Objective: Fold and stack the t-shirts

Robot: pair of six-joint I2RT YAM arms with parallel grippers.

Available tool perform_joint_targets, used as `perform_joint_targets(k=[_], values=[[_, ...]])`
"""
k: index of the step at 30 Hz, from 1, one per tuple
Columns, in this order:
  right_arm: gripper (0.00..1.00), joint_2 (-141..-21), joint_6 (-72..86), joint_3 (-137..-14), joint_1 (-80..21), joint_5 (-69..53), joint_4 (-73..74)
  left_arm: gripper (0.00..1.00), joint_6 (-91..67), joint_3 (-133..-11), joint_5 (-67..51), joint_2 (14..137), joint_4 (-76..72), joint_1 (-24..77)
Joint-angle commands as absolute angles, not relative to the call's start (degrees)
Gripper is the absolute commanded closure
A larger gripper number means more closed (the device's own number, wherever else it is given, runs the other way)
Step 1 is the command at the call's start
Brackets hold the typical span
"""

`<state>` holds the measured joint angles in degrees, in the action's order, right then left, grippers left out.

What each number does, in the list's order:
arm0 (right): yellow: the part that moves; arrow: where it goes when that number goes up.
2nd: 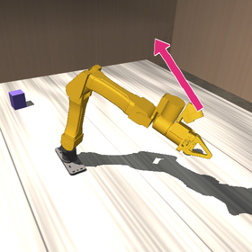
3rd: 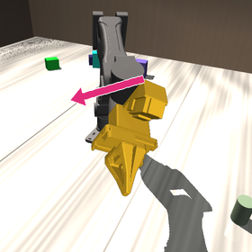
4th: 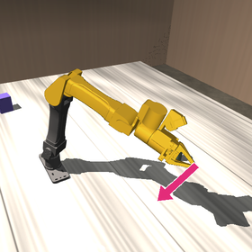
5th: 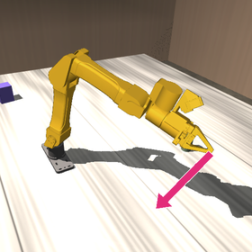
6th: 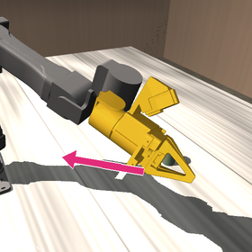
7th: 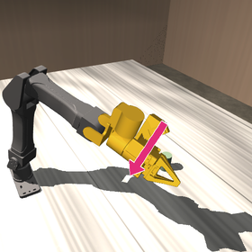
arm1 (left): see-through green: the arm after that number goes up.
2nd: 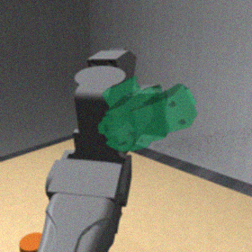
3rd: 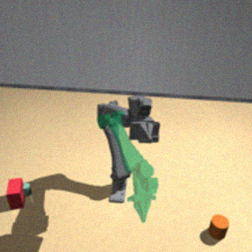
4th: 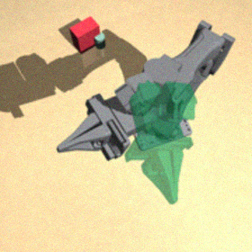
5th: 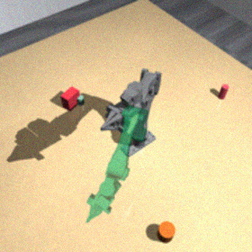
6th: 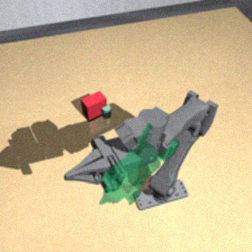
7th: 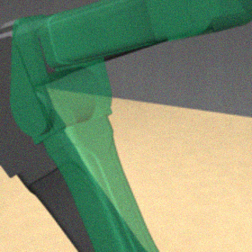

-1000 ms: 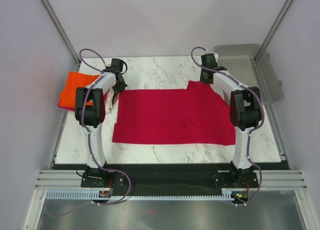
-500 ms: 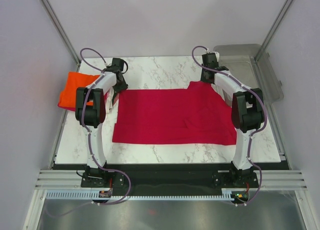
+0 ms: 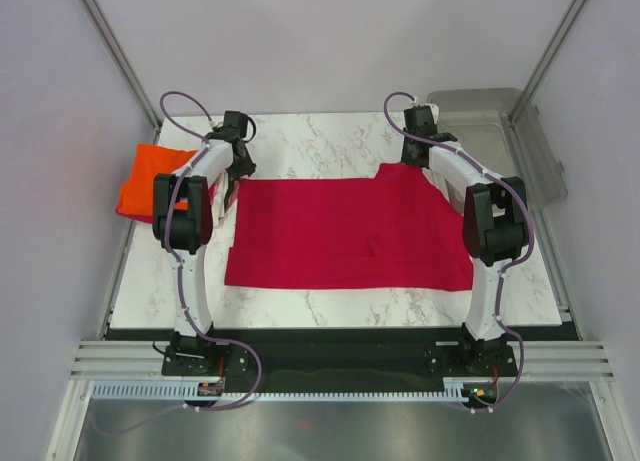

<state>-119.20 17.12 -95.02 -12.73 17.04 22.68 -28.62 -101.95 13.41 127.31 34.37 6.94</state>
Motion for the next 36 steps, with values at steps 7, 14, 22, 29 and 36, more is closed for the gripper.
perform_joint_targets(k=[7,14,22,29,36], values=[[1.00,-117.42,16.96,-95.19,-12.74,18.46,21.18,0.51,-27.51,-103.97,17.14,128.14,36.30,7.21],[1.00,-117.33,17.14,-95.10,-12.74,18.46,21.36,0.59,-27.33,-104.15,16.96,128.93,36.30,7.21],[1.00,-117.16,17.14,-95.01,-12.66,18.81,21.36,0.96,-27.25,-105.12,16.08,129.90,36.30,7.21],[1.00,-115.32,17.23,-94.22,-12.74,19.07,21.53,0.98,-27.07,-103.19,17.40,127.10,36.12,7.38],[1.00,-111.81,17.66,-91.41,-12.66,19.60,21.88,0.98,-26.89,-100.02,19.25,123.93,34.81,8.35]])
